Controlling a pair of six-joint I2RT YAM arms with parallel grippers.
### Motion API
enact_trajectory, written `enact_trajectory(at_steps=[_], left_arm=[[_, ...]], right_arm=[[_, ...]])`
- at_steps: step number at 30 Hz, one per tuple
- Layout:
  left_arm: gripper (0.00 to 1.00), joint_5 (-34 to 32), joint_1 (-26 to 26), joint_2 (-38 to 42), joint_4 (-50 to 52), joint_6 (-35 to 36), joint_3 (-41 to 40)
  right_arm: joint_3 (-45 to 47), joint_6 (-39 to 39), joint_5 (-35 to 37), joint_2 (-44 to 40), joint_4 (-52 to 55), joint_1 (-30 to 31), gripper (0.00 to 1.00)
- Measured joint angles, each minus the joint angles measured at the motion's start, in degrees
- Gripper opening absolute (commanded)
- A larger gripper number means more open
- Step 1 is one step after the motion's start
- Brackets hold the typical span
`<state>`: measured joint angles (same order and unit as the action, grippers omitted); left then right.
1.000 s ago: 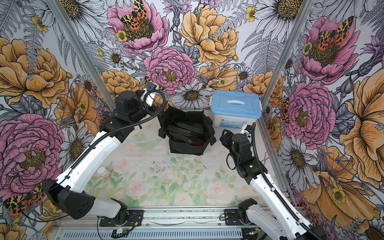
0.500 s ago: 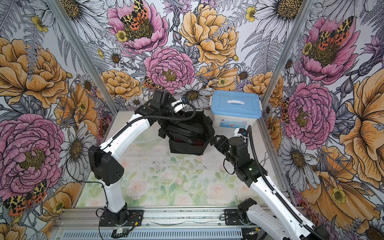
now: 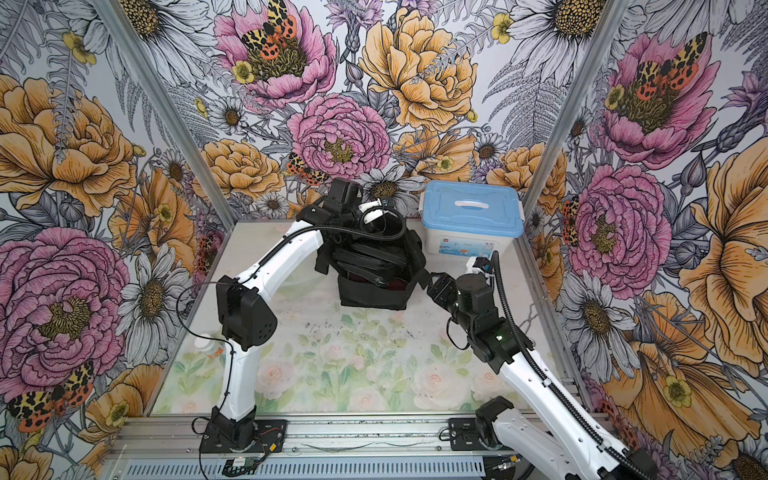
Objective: Remove the ping pong set from the canvas bag
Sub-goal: Pick up the canvas bag from the center of the board.
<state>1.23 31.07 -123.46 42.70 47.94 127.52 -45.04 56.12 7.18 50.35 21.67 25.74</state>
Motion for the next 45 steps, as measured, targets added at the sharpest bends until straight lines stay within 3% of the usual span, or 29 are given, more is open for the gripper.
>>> enact_trajectory(at_steps=[7, 14, 26, 35, 45], left_arm=[[0.0, -0.83, -1.03, 0.0, 4.59, -5.22, 3.41], [0.0, -1.25, -6.12, 0.94, 12.5, -15.93, 5.97], [0.0, -2.82, -12.98, 12.94, 19.71, -31.56, -4.79], [0.0, -3.13, -9.33, 17.75, 20.98, -37.51, -6.16], [0.0, -4.31, -4.15, 17.75, 19.63, -43.98, -10.25]], right_arm=[[-2.8, -1.25, -0.02, 3.85, -0.02, 1.11, 0.67], [-6.47, -2.14, -0.22, 8.48, 0.02, 2.95, 0.67], [-18.36, -6.19, -0.44, 17.22, -0.44, 9.9, 0.67], [-21.09, -7.76, -1.55, 22.75, -4.57, 12.98, 0.67], [-13.86, -4.48, -3.76, 22.75, -10.73, 14.64, 0.67]])
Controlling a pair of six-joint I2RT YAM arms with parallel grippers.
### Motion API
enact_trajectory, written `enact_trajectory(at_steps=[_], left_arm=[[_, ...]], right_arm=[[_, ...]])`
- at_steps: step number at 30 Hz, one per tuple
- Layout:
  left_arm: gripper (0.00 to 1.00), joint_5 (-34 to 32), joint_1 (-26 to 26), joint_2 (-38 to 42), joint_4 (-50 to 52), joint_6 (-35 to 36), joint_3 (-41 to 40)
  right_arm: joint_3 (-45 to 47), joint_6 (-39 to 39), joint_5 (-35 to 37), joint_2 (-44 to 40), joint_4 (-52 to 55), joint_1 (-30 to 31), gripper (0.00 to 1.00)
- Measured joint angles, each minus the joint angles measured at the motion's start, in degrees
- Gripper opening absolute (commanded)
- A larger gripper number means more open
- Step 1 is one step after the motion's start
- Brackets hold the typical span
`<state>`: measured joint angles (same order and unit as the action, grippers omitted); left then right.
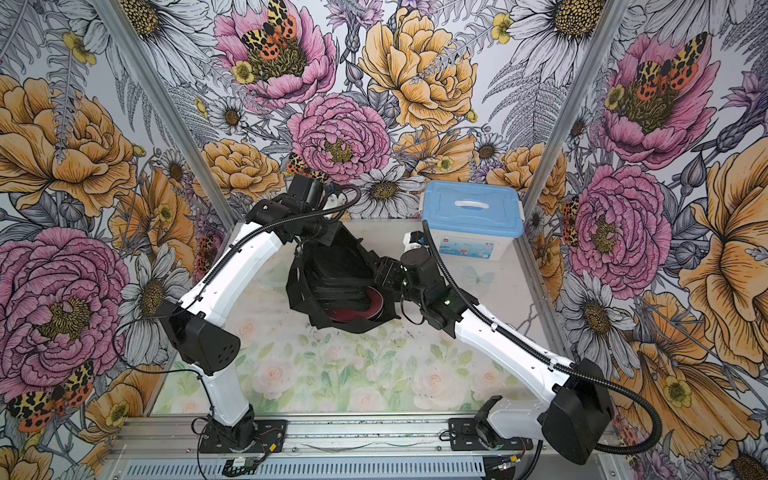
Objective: Remove the ping pong set from the canvas bag
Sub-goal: Pick up the canvas bag from the center of the board, then pick up the ping pong set from the canvas bag.
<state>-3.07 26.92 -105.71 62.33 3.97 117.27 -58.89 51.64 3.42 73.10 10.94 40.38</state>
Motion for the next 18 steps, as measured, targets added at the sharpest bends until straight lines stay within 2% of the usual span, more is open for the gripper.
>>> enact_trajectory(at_steps=[10, 18], left_arm=[[0.0, -0.59, -0.52, -0.26, -0.09, -4.31, -0.66], [0.0, -1.01, -1.31, -1.25, -0.17, -5.99, 0.59]], right_arm=[[4.61, 4.13, -0.24, -5.62, -0.81, 3.58, 0.67], [3.08, 6.16, -1.25, -1.79, -1.42, 5.92, 0.67]])
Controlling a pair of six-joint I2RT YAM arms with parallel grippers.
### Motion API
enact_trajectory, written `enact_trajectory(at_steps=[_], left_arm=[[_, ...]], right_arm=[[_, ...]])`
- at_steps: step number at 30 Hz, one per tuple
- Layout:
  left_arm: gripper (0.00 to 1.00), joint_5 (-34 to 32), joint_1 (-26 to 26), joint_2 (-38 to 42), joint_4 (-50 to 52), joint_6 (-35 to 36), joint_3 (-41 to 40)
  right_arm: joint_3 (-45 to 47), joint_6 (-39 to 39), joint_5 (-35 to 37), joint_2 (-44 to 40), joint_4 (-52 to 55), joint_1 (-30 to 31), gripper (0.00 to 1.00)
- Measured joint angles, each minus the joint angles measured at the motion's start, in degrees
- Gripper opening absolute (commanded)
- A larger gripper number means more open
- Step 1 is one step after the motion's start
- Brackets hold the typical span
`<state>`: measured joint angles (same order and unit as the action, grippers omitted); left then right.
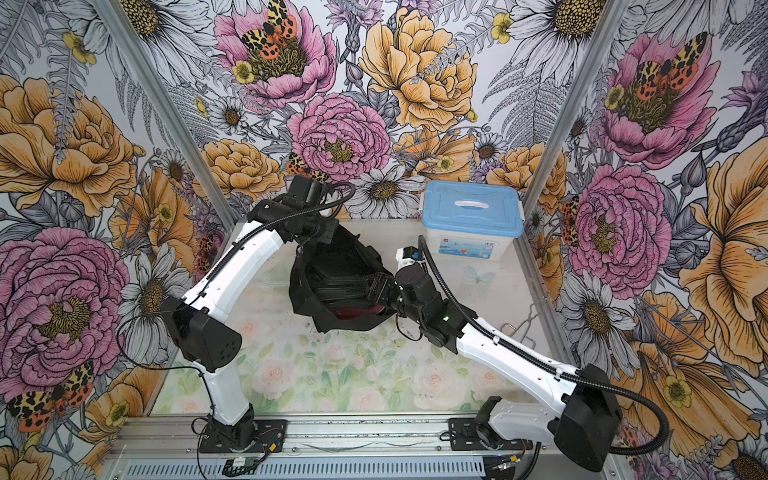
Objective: Remove the ping pong set from the canvas bag
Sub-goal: Pick up the ping pong set from the canvas bag.
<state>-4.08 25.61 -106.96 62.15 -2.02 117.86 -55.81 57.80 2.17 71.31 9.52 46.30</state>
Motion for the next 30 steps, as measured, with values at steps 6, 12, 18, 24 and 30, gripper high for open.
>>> enact_trajectory(at_steps=[6, 12, 18, 24, 30], left_arm=[[0.0, 0.02, 0.04, -0.04, 0.26, -0.85, 0.33], [0.0, -0.04, 0.81, 0.02, 0.31, -1.27, 0.33], [0.0, -1.88, 4.33, 1.07, 0.7, -2.29, -0.37], [0.0, -3.67, 8.0, 2.19, 0.59, -4.09, -2.19], [0.0, -4.59, 9.75, 2.36, 0.52, -5.14, -2.49]], right_arm=[[-1.36, 2.47, -0.55, 5.44, -0.22, 0.52, 0.67], [-1.29, 6.47, -0.61, 7.93, -1.07, -1.07, 0.67], [1.99, 10.93, -0.9, 7.93, -6.16, -4.98, 0.67], [5.16, 14.56, -1.81, 8.02, -8.81, -6.32, 0.68], [8.11, 18.38, -2.56, 8.02, -11.26, -7.43, 0.68]])
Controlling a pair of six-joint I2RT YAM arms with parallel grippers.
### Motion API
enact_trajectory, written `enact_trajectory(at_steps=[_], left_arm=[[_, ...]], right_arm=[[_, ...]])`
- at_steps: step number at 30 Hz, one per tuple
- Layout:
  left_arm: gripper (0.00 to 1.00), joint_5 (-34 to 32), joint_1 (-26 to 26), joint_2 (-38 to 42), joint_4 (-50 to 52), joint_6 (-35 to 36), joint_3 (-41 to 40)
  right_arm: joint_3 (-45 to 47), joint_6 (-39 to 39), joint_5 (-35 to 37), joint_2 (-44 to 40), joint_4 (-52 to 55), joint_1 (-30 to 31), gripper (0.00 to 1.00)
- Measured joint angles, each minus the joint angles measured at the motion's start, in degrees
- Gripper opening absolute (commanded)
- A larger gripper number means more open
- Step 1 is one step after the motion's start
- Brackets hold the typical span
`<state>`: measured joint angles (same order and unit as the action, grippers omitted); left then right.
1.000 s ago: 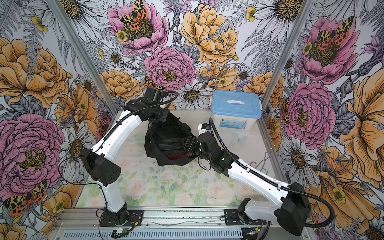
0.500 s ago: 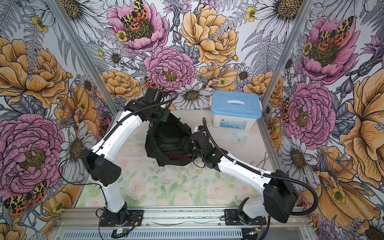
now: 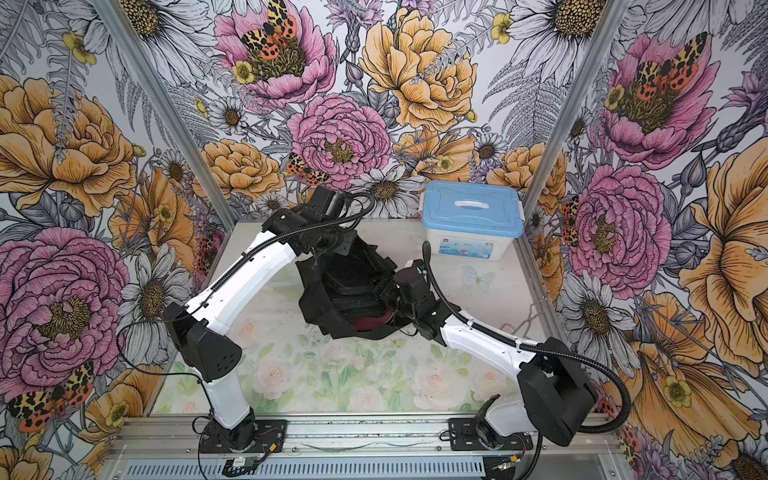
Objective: Remove the ping pong set from the canvas bag
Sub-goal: Pick up the ping pong set from the canvas bag.
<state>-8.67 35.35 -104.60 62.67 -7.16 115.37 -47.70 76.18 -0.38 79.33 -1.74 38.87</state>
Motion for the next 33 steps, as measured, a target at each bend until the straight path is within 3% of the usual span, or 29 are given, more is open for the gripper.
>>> enact_trajectory(at_steps=[16, 24, 33], left_arm=[[0.0, -1.25, 2.32, 0.0, 0.11, -0.44, -0.33], [0.0, -2.45, 2.73, 0.0, 0.11, -0.44, -0.87], [0.0, -2.54, 2.78, 0.0, 0.11, -0.44, -1.18]], right_arm=[[1.75, 4.55, -0.55, 3.21, -5.22, -4.0, 0.68], [-1.79, 5.25, -0.61, 6.25, -5.33, -4.74, 0.67], [-3.32, 5.31, -1.05, 6.67, -4.87, -4.83, 0.56]])
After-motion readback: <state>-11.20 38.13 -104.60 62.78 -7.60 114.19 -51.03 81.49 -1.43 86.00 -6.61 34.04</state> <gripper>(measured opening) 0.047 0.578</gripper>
